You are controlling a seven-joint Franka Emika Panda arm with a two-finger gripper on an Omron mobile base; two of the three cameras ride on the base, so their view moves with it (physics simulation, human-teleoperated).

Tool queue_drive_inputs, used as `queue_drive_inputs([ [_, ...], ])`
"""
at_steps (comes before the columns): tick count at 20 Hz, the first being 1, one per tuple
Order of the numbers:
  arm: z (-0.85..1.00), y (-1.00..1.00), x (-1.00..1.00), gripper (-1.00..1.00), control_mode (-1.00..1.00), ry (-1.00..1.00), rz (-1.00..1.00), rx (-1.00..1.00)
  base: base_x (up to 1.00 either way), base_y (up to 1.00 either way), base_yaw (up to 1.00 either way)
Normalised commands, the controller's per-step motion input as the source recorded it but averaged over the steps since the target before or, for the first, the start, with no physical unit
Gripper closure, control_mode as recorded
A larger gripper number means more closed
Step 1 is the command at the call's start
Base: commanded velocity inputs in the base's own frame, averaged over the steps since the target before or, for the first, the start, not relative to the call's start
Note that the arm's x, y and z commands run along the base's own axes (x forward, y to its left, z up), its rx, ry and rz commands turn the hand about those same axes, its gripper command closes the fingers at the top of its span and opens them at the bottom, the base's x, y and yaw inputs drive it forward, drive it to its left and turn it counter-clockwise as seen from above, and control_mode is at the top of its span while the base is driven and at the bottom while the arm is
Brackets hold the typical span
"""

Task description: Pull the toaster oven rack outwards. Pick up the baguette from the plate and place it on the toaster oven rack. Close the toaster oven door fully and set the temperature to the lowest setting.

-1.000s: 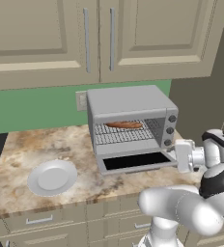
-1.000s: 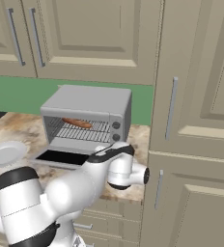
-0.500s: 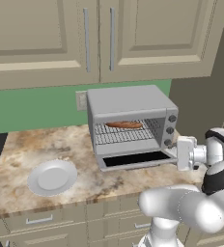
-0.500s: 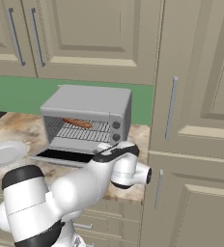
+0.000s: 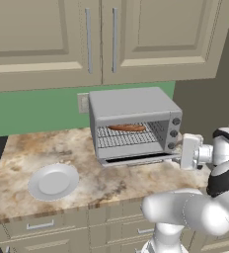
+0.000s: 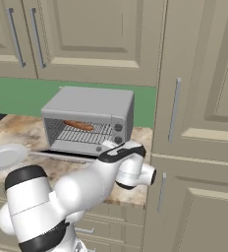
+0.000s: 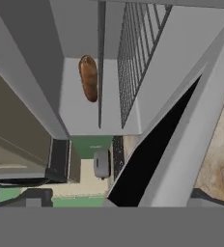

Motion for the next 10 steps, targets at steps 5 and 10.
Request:
queue_drive_inputs([
  [5,0.48,0.00,0.00,-1.00,-1.00,0.00,0.00,0.04,0.00,0.00,0.00],
  [10,0.51,0.00,0.01,-1.00,-1.00,0.00,-0.01,0.02,0.00,0.00,0.00],
])
